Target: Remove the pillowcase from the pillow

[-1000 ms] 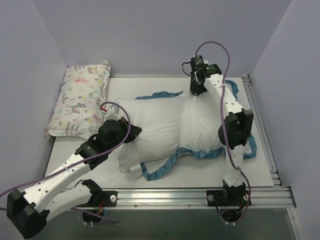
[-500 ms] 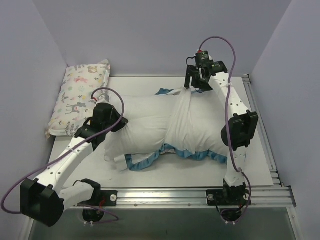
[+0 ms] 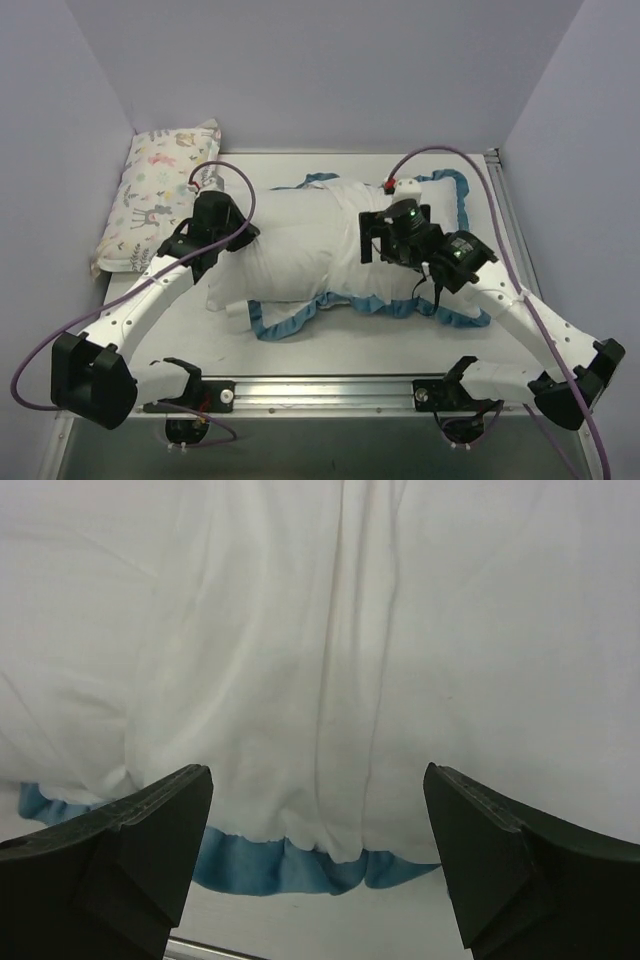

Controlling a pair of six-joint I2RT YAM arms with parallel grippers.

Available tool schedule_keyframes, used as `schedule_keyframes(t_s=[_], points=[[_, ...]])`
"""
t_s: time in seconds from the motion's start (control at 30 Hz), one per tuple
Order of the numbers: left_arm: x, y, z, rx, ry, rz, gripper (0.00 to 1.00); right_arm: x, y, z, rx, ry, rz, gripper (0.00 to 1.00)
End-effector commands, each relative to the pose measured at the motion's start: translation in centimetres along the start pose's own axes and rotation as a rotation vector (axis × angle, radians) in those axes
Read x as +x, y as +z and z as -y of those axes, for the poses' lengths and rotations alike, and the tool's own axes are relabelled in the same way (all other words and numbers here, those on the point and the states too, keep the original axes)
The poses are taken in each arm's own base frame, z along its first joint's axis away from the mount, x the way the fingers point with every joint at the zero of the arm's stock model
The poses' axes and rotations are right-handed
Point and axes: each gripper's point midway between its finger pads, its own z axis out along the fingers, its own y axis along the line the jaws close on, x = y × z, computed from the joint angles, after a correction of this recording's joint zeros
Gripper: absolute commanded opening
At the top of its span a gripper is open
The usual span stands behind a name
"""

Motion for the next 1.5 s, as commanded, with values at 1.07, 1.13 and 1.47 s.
schedule_keyframes(t_s=[1.07, 1.13, 1.47], points=[[-20.1, -6.4, -2.1, 0.058, -0.086, 0.266, 0.00, 3.2, 2.1, 21.5, 0.460, 0.521, -0.073, 0.00], [-17.2, -5.0, -0.4, 0.092, -0.024, 0.190, 0.00, 3.1, 2.6, 18.6, 0.368, 0.457, -0.086, 0.00], [-10.4, -5.3, 4.7, 0.038, 0.276, 0.137, 0.78, 9.2, 3.6, 7.1, 0.197, 0.206, -0.106, 0.00]])
